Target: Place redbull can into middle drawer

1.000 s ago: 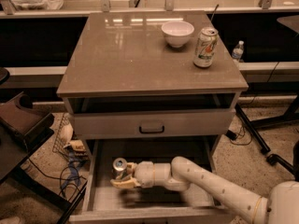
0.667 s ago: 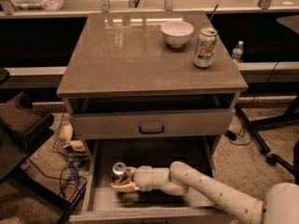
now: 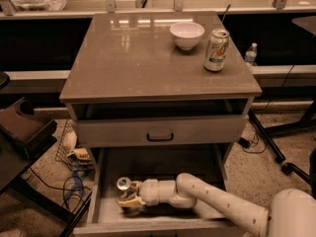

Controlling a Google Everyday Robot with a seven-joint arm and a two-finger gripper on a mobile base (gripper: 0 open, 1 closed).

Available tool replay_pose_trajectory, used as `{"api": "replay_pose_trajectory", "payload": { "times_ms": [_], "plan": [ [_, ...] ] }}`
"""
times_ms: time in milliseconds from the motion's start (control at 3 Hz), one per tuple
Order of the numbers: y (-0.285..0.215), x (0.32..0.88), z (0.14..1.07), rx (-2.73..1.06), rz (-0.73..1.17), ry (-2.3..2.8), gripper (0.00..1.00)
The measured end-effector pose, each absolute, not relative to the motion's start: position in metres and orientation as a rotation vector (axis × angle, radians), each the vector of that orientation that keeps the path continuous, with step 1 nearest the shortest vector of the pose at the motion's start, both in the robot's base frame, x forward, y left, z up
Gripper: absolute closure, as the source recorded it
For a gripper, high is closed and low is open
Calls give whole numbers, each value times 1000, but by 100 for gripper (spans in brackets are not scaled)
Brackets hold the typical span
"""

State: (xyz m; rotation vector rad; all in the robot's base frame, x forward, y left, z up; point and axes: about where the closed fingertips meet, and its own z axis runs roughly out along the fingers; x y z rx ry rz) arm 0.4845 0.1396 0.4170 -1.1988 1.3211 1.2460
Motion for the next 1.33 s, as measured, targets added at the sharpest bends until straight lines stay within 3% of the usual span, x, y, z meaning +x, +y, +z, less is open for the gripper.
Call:
{"api": "replay_pose_trajectory", "payload": {
  "times_ms": [667, 1000, 1333],
  "plan": [
    [143, 483, 418, -1201, 1254, 1316, 38],
    [146, 481, 418, -1203, 1258, 1313, 7],
    [147, 481, 418, -1204, 1261, 1312, 0]
  ]
}}
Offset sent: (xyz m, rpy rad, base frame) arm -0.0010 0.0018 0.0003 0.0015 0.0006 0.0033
